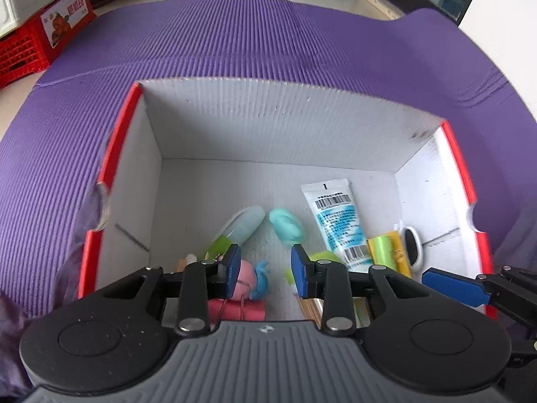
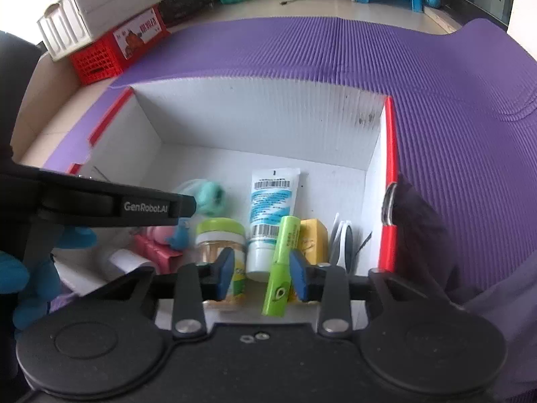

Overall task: Organize rigid objects
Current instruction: 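Lower both into the box, open both tools, lift out, then move both tools back toward the correction tape and keychain figure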

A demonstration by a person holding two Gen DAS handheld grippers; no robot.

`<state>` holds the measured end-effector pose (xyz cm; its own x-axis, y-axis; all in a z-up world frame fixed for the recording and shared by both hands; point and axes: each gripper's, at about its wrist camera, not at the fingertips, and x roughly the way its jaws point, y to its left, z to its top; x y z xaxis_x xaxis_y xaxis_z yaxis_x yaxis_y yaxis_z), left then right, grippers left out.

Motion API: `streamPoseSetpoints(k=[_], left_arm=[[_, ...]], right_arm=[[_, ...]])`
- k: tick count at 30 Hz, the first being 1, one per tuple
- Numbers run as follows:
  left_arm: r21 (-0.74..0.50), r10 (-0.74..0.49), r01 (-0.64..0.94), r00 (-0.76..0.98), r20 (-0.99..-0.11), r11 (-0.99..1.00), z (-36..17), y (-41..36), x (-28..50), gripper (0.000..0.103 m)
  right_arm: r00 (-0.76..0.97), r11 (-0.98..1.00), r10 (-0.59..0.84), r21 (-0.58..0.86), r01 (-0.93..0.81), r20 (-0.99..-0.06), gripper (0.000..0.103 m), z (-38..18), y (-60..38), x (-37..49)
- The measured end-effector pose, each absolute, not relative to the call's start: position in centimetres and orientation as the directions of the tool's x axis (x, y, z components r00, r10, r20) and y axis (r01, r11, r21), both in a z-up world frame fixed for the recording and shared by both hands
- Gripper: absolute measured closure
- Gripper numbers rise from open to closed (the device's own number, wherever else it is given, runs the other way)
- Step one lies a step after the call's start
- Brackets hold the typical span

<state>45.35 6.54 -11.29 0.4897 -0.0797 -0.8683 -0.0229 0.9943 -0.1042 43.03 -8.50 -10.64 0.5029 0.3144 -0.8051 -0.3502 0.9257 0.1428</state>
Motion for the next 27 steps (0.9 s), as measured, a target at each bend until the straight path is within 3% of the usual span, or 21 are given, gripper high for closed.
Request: streamPoseSetpoints(k=[5, 6, 7, 8, 13, 18, 27], left_arm=[[-0.107, -0.078, -0.023, 0.527, -0.846, 0.994, -8.6, 6.5, 42.5, 0.068], [-0.106, -0.077, -0.024, 0.534, -0.842, 0.994, -8.1, 6.4, 41.9, 0.061], [-0.103, -0.074, -0.022, 0.543, -0.836, 0.994, -7.8, 6.2, 41.3, 0.047], [-0.096, -0.069, -0.019, 0.558, -0.827, 0.995, -7.3, 6.2, 40.5, 0.040], [-0.083, -0.068, 0.002, 0.595, -0.801, 0.997, -4.9, 5.5, 37.4, 0.039], [-0.084, -0.073, 0.013, 0.632, -0.771, 0.996, -2.5, 4.9, 34.3, 0.039], [-0.047, -0.034, 0.000, 0.695, -0.718, 0.999, 0.8, 4.4, 28.9, 0.032]], right_arm=[[0.526, 0.923, 0.328, 0.149, -0.354, -0.785, 0.058, -8.6, -9.1, 41.0], [0.531, 0.923, 0.329, 0.148, -0.355, -0.781, 0.055, -8.2, -9.4, 40.5], [0.537, 0.924, 0.329, 0.146, -0.355, -0.777, 0.054, -7.8, -9.6, 40.1], [0.543, 0.923, 0.330, 0.144, -0.356, -0.772, 0.052, -7.4, -9.7, 39.6], [0.565, 0.920, 0.341, 0.143, -0.365, -0.751, 0.042, -5.7, -10.3, 37.2], [0.602, 0.918, 0.353, 0.141, -0.370, -0.717, 0.023, -3.6, -11.2, 34.4], [0.634, 0.897, 0.414, 0.171, -0.408, -0.653, 0.006, -0.4, -13.2, 30.0]])
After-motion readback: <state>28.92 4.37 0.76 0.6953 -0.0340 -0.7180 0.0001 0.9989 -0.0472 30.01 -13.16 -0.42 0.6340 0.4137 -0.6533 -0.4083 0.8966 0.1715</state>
